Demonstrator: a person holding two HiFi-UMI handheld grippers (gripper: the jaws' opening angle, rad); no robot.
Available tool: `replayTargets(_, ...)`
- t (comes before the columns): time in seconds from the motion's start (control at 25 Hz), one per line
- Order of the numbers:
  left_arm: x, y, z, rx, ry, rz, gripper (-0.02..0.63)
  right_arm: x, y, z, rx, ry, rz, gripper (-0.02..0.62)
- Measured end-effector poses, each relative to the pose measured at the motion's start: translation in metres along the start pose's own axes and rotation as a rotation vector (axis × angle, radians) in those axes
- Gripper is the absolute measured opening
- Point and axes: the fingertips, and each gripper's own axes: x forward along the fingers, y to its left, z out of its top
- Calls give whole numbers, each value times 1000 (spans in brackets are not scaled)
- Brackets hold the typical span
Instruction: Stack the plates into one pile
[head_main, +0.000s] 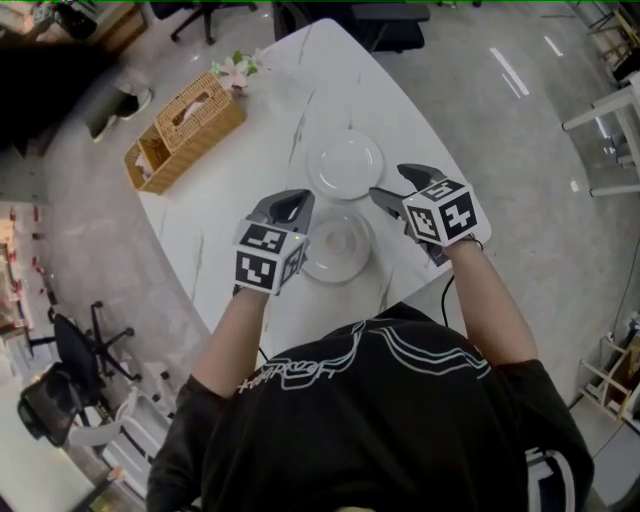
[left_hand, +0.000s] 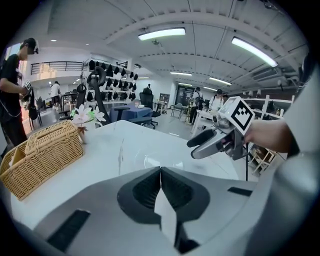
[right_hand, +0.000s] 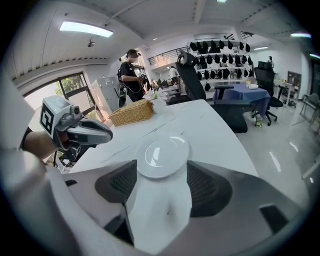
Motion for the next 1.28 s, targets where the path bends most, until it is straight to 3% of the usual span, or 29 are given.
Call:
replayTargets(0.48,59,34,0,57,103,19,25,26,-22,5,62,20,19,319)
replayTargets(0.88,84,40,-24,37,186,-13,25,40,-33,3,126,25,30,318)
replayTargets(1.28,89,46,-27,25,200,-7,25,47,-36,2,203,16,50,318)
